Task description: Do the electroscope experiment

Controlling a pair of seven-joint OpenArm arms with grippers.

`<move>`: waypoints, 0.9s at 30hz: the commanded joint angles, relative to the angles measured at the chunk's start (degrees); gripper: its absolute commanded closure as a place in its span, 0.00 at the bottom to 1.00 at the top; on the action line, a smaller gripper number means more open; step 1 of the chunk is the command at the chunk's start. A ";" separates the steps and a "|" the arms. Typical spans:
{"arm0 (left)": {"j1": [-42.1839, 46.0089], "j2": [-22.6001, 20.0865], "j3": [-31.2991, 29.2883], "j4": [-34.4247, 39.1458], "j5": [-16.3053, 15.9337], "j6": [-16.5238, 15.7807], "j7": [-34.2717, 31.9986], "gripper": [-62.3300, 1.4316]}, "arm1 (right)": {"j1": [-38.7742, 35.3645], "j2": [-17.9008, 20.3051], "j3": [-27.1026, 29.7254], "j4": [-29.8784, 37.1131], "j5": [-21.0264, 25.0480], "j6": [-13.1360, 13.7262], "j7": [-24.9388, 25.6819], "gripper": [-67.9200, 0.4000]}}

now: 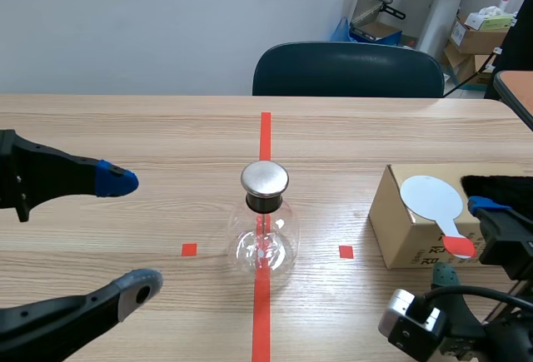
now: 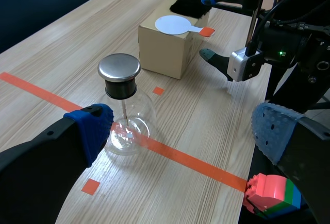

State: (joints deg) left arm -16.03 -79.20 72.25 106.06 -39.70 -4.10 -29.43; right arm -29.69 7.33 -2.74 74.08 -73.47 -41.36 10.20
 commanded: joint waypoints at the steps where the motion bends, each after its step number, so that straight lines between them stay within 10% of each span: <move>1: -0.15 0.13 -0.31 0.46 -0.15 0.07 0.44 0.08 | 0.31 0.74 0.44 0.85 0.24 -2.73 -0.42 0.00; 27: -0.15 0.13 -0.31 0.46 -0.20 3.50 1.90 0.08 | -0.07 0.74 0.42 0.85 0.26 -2.73 -0.44 0.00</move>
State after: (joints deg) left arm -16.03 -79.22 72.25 106.06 -39.72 -0.47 -26.96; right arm -29.71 7.33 -2.74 74.08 -73.47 -41.36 10.20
